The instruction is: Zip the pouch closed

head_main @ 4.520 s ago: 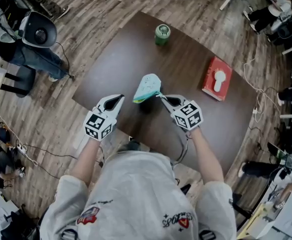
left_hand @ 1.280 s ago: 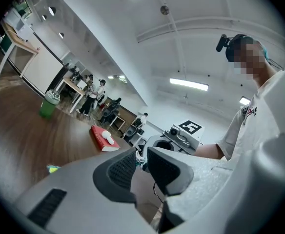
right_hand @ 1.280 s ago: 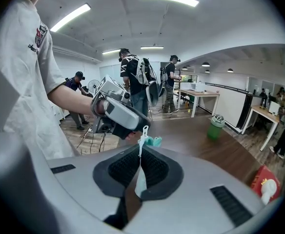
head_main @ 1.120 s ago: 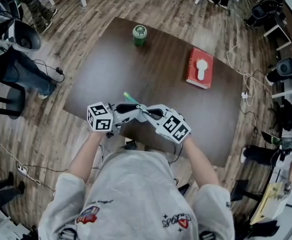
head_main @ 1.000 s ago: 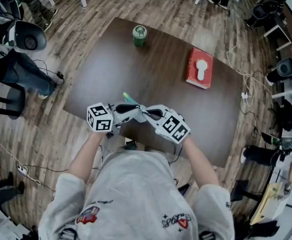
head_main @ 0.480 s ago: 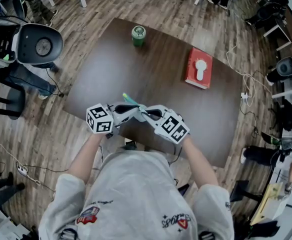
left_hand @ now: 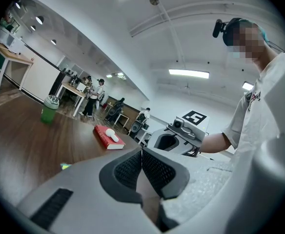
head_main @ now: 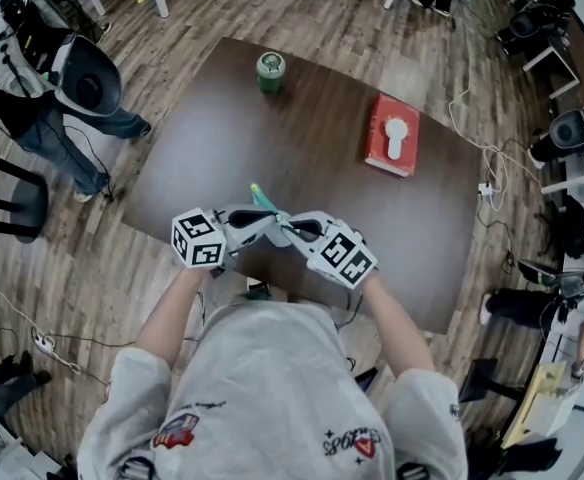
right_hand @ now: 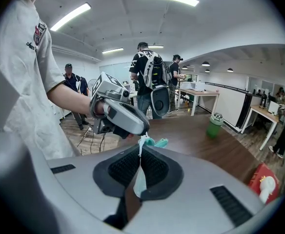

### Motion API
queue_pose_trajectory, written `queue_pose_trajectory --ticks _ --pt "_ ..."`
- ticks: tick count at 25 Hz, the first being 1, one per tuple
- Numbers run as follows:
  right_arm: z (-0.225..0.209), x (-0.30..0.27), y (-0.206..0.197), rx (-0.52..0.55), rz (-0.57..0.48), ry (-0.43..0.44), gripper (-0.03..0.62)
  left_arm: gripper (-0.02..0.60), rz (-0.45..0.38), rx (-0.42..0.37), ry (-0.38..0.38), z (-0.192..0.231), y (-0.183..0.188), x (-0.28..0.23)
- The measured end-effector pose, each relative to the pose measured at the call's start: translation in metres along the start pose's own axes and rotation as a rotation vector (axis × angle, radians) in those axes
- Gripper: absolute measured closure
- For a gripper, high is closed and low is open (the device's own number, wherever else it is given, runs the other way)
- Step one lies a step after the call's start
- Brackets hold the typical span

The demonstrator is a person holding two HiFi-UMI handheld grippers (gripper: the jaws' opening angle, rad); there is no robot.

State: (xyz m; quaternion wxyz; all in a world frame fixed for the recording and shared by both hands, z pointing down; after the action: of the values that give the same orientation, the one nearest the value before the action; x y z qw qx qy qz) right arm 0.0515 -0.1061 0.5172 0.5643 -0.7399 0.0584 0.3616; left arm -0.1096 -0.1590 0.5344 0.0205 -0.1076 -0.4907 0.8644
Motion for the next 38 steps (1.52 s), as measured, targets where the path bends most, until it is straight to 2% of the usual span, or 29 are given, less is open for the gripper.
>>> queue_pose_trajectory --ticks 15,38 --pt "0.002 0.007 -0.005 -0.015 0.006 -0.007 0.582 0.575 0.017 0.028 -0.018 -0.001 -0.002 -0.008" --pt "-0.002 0.008 -0.008 -0.033 -0.011 -0.008 0.582 0.575 0.028 0.026 -0.007 0.002 -0.001 -0.011"
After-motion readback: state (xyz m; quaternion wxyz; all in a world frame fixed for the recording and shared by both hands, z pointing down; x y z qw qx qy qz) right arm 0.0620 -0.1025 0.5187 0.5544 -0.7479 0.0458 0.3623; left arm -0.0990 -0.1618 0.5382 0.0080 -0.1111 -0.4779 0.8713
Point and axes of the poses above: the fingertips, and each gripper's own axes: x backward along the fingers, z to its left, y out of its top, the point moved 9 cm from there along x, backward along the fingers, and after that the axes turned 5 degrees about y, right-handed, at the moved point
